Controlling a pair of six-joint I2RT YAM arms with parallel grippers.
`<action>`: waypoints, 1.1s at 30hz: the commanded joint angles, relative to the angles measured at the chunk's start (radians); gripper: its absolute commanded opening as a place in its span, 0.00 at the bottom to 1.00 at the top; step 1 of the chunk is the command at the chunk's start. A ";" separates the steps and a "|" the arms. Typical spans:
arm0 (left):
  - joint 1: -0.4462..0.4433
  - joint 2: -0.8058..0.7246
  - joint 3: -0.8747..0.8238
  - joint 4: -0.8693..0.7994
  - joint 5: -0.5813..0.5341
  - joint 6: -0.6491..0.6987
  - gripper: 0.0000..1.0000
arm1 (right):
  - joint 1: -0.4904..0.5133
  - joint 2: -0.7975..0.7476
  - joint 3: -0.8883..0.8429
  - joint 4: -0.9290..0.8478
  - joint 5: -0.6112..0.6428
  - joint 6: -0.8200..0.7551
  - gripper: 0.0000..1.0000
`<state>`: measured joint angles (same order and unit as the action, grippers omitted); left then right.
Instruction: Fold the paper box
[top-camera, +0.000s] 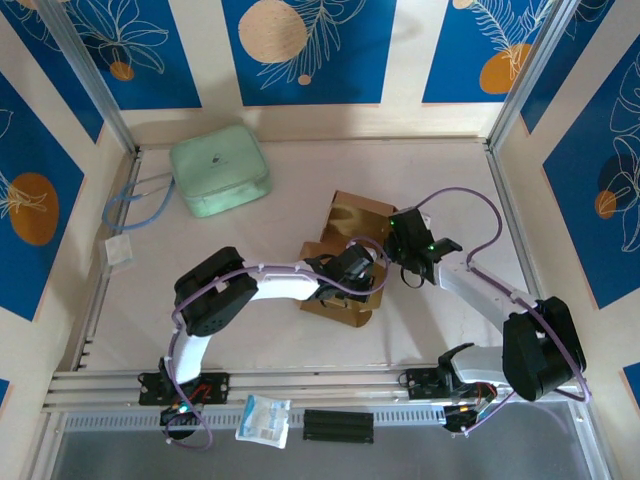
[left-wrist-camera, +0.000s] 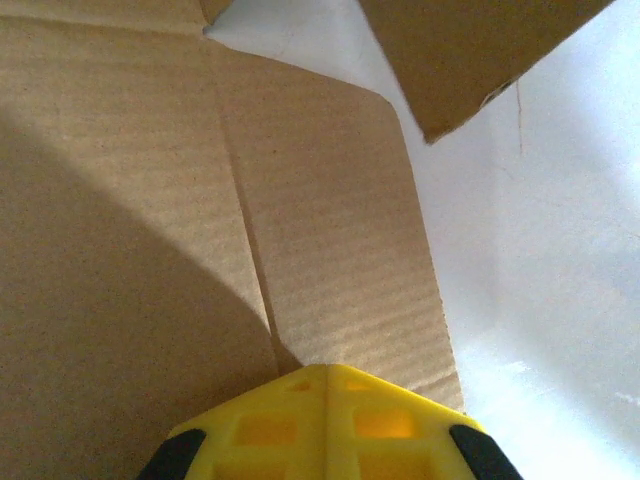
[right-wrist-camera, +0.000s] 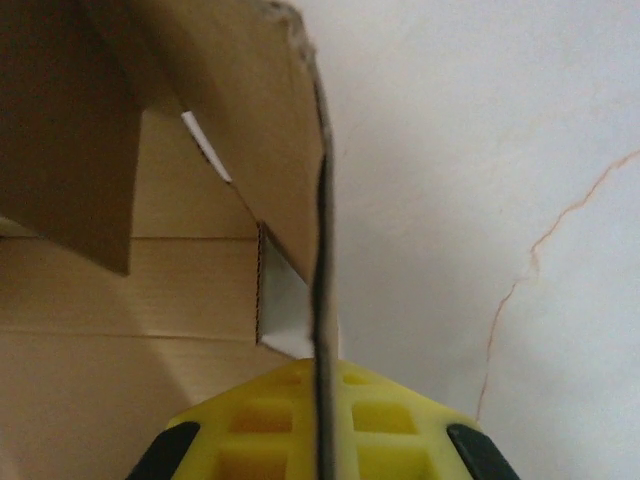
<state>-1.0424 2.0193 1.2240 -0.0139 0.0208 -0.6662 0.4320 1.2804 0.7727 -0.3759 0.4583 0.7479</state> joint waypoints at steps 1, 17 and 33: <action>0.010 0.041 -0.020 -0.003 0.032 -0.019 0.02 | 0.015 0.014 0.031 -0.096 -0.090 0.127 0.05; 0.039 -0.051 -0.097 0.118 0.061 -0.074 0.02 | 0.221 0.101 -0.147 0.014 0.254 0.106 0.01; 0.045 -0.479 -0.284 0.031 -0.295 -0.139 0.32 | 0.223 0.135 -0.127 0.005 0.287 0.092 0.00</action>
<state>-1.0042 1.6547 0.9627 0.0856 -0.1059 -0.7715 0.6598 1.3510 0.6846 -0.2241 0.8112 0.8387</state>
